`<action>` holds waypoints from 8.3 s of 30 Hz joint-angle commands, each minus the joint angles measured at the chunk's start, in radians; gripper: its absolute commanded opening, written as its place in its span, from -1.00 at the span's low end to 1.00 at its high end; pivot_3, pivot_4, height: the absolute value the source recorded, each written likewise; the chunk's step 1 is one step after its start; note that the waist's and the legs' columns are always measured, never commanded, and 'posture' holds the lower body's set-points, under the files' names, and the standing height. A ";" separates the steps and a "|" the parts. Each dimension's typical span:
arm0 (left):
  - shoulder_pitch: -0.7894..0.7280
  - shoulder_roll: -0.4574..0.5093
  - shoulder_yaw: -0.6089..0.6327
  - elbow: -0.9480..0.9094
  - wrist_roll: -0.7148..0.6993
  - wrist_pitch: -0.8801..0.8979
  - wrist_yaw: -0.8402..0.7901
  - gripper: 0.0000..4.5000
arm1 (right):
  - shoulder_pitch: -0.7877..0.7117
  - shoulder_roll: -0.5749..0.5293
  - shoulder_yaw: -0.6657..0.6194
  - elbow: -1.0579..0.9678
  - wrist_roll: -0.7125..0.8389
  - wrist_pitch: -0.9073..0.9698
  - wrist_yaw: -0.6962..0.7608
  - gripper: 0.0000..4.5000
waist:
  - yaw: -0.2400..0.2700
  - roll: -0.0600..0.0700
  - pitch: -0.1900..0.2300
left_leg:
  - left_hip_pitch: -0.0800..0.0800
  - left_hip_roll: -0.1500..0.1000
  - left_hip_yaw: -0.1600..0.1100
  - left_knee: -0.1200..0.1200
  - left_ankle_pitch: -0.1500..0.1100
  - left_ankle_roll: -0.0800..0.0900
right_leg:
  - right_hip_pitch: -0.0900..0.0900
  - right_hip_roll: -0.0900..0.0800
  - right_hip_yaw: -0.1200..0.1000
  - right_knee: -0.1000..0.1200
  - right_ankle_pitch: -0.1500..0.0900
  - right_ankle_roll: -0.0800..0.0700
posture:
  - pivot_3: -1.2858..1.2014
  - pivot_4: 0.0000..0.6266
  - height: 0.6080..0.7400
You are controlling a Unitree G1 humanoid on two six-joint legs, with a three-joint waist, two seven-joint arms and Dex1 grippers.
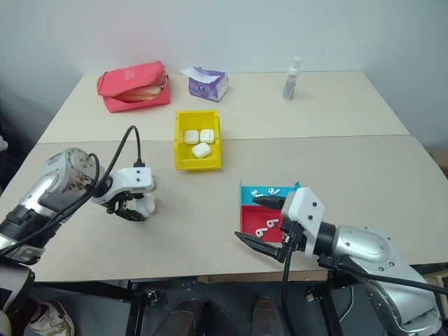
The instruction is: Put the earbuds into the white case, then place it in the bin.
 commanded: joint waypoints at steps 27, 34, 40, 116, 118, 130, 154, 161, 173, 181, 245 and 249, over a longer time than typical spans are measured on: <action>0.257 -0.493 0.647 -0.363 -0.897 -0.037 0.271 0.25 | -0.187 -0.304 -0.088 0.078 0.034 0.163 0.112 1.00 | 0.009 -0.001 -0.001 | -0.001 0.002 0.000 0.001 0.000 -0.001 | 0.000 -0.002 0.001 -0.006 0.001 0.000 | 0.03 -0.52 1.00; 0.193 -0.528 0.558 -0.303 -0.942 -0.146 0.147 0.25 | -0.292 -0.497 0.058 0.097 -0.010 0.276 0.221 0.83 | 0.005 0.000 -0.001 | -0.001 0.002 0.000 0.000 0.000 -0.001 | 0.000 -0.001 0.001 -0.008 0.001 -0.001 | 0.03 -0.52 1.00; 0.226 -0.546 0.496 -0.365 -0.973 -0.166 0.137 0.25 | -0.358 -0.576 0.227 0.154 -0.175 0.173 0.345 0.32 | 0.003 0.000 -0.001 | -0.002 0.002 0.001 0.000 0.000 -0.001 | -0.001 -0.002 0.001 -0.007 0.001 0.000 | 0.03 -0.52 1.00; 0.038 -0.551 0.409 -0.166 -0.954 -0.227 0.125 0.25 | -0.517 0.284 -0.214 0.051 0.444 0.222 -0.197 -0.72 | 0.001 0.000 -0.001 | -0.002 0.000 0.000 -0.001 0.006 -0.011 | -0.001 -0.003 0.002 -0.006 0.001 0.000 | 0.03 -0.52 1.00; 0.039 -0.551 0.412 -0.162 -0.952 -0.232 0.119 0.25 | -0.510 0.280 -0.195 0.049 0.443 0.209 -0.203 -0.72 | 0.000 0.000 -0.001 | -0.001 0.000 0.000 -0.001 0.006 -0.011 | -0.001 -0.002 0.002 -0.006 0.001 0.000 | 0.03 -0.52 1.00; 0.079 -0.522 0.438 -0.201 -0.953 -0.266 0.091 0.25 | -0.449 0.187 -0.121 0.072 0.362 0.151 -0.162 -0.72 | -0.003 0.000 -0.001 | -0.002 0.000 0.000 -0.001 0.006 -0.010 | -0.001 -0.002 0.001 -0.005 0.001 0.000 | 0.03 -0.52 1.00; 0.101 -0.515 0.437 -0.234 -0.974 -0.228 0.116 0.25 | -0.472 0.215 -0.048 0.074 0.373 0.102 -0.175 -0.72 | -0.001 0.000 -0.001 | -0.002 0.001 0.000 -0.001 0.006 -0.010 | -0.001 -0.002 0.001 -0.005 0.001 0.000 | 0.03 -0.52 1.00; 0.100 -0.517 0.438 -0.244 -0.974 -0.222 0.122 0.25 | -0.462 0.218 -0.024 0.087 0.333 0.088 -0.174 -0.72 | -0.001 0.000 -0.001 | -0.002 0.001 0.000 -0.001 0.006 -0.010 | -0.001 -0.002 0.001 -0.005 0.001 0.000 | 0.03 -0.52 1.00; 0.142 -0.461 0.465 -0.301 -1.020 -0.168 0.113 0.25 | -0.494 0.232 -0.044 0.081 0.367 0.079 -0.191 -0.72 | -0.002 0.000 -0.001 | -0.001 0.001 0.000 -0.001 0.006 -0.010 | -0.001 -0.002 0.001 -0.005 0.001 0.000 | 0.03 -0.52 1.00; 0.091 -0.446 0.488 -0.310 -1.056 -0.125 0.155 0.25 | -0.472 0.230 -0.019 0.072 0.349 0.084 -0.190 -0.72 | -0.001 0.000 -0.001 | -0.002 0.001 -0.001 -0.001 0.006 -0.010 | -0.001 -0.002 0.001 -0.005 0.001 0.000 | 0.03 -0.52 1.00; 0.098 -0.538 0.447 -0.222 -0.951 -0.204 0.173 0.25 | -0.434 0.215 -0.006 0.138 0.257 0.046 -0.140 0.26 | -0.001 0.000 -0.001 | -0.002 0.001 0.000 -0.002 0.006 -0.010 | -0.001 -0.002 0.001 -0.005 0.001 0.000 | 0.03 -0.52 1.00; 0.094 -0.539 0.449 -0.217 -0.948 -0.206 0.176 0.25 | -0.436 0.216 -0.008 0.140 0.255 0.043 -0.141 0.83 | -0.001 0.000 -0.001 | -0.002 0.001 0.000 -0.001 0.006 -0.010 | -0.001 -0.002 0.001 -0.005 0.001 0.000 | 0.03 -0.52 1.00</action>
